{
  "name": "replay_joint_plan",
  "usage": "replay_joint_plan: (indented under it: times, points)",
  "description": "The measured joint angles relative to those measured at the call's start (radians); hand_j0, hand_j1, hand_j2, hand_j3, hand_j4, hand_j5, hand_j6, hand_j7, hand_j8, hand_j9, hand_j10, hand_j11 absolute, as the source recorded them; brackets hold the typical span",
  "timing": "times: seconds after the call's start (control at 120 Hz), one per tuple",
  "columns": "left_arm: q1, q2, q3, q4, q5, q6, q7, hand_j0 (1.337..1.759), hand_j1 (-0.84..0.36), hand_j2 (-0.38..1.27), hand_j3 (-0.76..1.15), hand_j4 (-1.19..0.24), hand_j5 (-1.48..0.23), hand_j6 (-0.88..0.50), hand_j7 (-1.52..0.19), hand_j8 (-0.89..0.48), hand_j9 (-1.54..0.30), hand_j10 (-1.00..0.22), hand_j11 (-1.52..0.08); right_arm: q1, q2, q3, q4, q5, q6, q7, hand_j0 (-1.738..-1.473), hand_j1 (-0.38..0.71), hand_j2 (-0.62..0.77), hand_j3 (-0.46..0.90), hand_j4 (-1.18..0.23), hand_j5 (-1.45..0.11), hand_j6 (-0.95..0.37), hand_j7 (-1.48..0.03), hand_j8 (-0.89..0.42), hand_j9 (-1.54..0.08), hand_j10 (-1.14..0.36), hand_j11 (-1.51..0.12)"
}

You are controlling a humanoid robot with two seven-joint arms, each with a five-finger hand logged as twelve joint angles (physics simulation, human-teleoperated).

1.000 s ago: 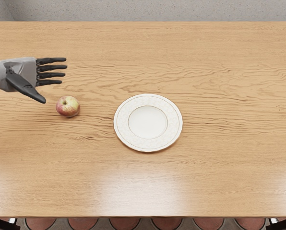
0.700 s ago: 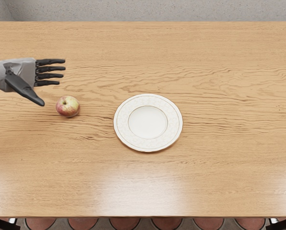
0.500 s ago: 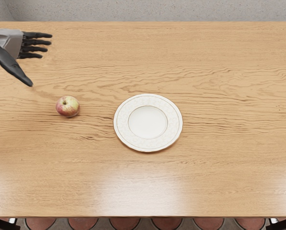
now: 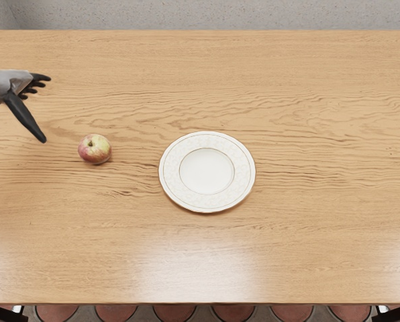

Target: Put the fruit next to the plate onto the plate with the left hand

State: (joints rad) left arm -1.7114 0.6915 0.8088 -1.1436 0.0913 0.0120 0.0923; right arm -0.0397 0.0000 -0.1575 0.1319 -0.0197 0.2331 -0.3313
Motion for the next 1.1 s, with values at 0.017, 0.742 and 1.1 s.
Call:
replay_joint_plan:
  times: [0.017,0.742,1.1]
  points:
    - [-0.001,-0.007,0.007,-0.005,0.000,0.015,0.000,1.658,0.33,0.00,0.00,-0.02,-0.02,-0.02,-0.02,-0.02,-0.02,-0.02,-0.02,0.000,0.000,0.000,0.000,0.000,0.000,0.000,-1.658,-0.35,0.00,0.00,0.00,0.00,0.00,0.00,0.00,0.00,0.00,0.00]
    - [0.022,-0.331,0.101,-0.221,-0.054,0.450,0.003,1.658,0.18,0.03,0.00,-0.14,-0.18,-0.14,-0.18,-0.14,-0.18,-0.14,-0.18,0.000,0.000,0.000,0.000,0.000,0.000,0.000,-1.658,-0.35,0.00,0.00,0.00,0.00,0.00,0.00,0.00,0.00,0.00,0.00]
    - [0.071,-0.319,0.130,-0.184,-0.059,0.484,0.004,1.658,0.02,0.06,0.00,-0.28,-0.36,-0.28,-0.36,-0.28,-0.36,-0.28,-0.36,0.000,0.000,0.000,0.000,0.000,0.000,0.000,-1.658,-0.35,0.00,0.00,0.00,0.00,0.00,0.00,0.00,0.00,0.00,0.00]
